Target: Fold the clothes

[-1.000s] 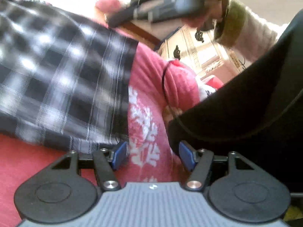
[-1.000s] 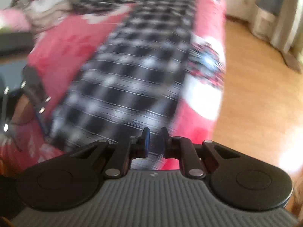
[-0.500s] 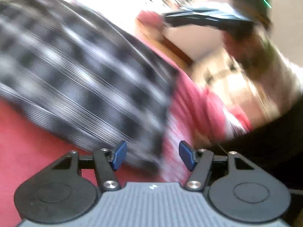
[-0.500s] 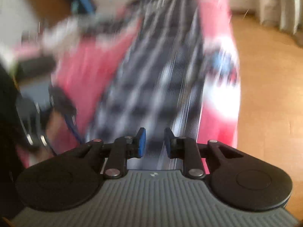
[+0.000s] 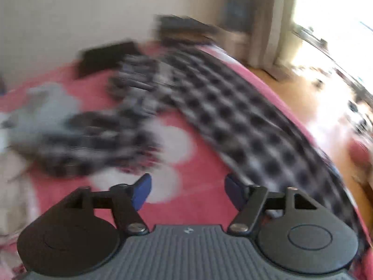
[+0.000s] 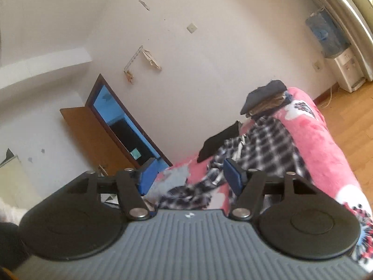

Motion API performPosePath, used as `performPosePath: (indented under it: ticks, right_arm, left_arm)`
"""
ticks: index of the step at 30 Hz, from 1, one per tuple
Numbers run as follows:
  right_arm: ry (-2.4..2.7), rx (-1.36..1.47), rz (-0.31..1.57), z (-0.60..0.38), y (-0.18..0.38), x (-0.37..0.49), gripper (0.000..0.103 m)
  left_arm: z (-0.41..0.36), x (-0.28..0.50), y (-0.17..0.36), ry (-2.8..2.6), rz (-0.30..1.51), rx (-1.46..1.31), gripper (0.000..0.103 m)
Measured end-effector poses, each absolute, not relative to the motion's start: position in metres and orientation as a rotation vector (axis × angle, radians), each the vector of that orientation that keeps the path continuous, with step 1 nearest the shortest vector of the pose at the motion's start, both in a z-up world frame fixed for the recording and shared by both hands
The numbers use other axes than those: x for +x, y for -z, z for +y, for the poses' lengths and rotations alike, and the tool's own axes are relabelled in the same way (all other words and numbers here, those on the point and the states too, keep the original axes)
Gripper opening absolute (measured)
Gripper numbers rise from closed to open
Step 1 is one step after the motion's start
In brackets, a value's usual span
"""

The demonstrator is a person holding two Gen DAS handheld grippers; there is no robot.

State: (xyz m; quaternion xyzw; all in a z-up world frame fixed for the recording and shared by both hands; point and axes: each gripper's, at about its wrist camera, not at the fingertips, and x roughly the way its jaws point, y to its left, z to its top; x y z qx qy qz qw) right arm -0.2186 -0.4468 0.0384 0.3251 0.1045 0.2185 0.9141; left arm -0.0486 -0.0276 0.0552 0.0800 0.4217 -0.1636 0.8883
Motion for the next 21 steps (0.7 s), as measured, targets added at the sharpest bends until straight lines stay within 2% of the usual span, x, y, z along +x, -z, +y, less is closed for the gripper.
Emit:
performPosePath:
  ticks: [2, 6, 11, 17, 21]
  right_arm:
    - [-0.449, 0.634, 0.236, -0.437, -0.049, -0.209, 0.067]
    - [-0.455, 0.495, 0.24, -0.413, -0.073, -0.195, 0.072]
    - [-0.468, 0.44, 0.258, -0.368, -0.089, -0.157, 0.074]
    - [-0.545, 0.28, 0.431, -0.269, -0.091, -0.073, 0.074]
    - [-0.585, 0.092, 0.618, -0.188, -0.057, -0.008, 0.074]
  left_arm:
    - [0.001, -0.038, -0.061, 0.241, 0.833, 0.119, 0.08]
    - [0.053, -0.012, -0.044, 0.111, 0.801, -0.015, 0.08]
    - [0.105, 0.017, -0.006, 0.038, 0.813, -0.108, 0.08]
    - [0.144, 0.039, 0.028, 0.063, 0.792, -0.189, 0.079]
    - [0.162, 0.052, 0.037, 0.052, 0.758, -0.199, 0.08]
